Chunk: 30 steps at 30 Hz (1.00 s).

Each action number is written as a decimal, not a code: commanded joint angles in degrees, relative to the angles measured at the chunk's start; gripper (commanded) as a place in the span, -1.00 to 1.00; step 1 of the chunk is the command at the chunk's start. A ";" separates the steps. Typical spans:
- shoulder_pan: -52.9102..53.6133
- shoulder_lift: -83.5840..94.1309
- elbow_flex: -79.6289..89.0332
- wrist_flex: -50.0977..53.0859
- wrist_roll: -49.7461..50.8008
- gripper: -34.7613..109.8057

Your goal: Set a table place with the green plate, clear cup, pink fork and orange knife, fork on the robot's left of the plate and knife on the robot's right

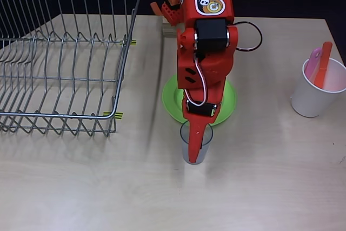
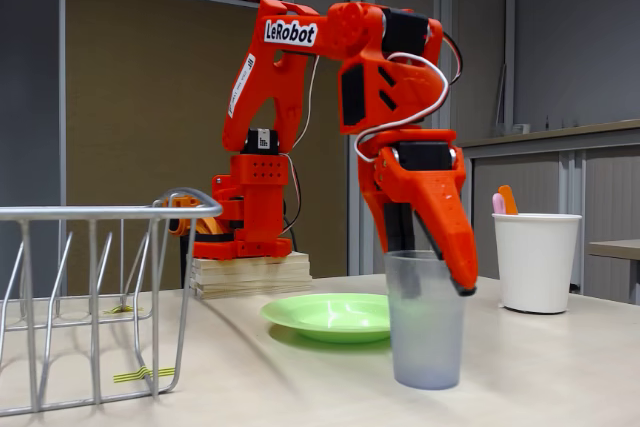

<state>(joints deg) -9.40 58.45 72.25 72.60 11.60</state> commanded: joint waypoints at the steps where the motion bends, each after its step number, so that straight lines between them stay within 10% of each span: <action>1: -1.41 1.76 -2.11 2.02 0.00 0.00; 30: -4.48 -2.29 -9.84 2.81 2.11 0.01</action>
<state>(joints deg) -12.04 54.23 62.93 76.90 12.57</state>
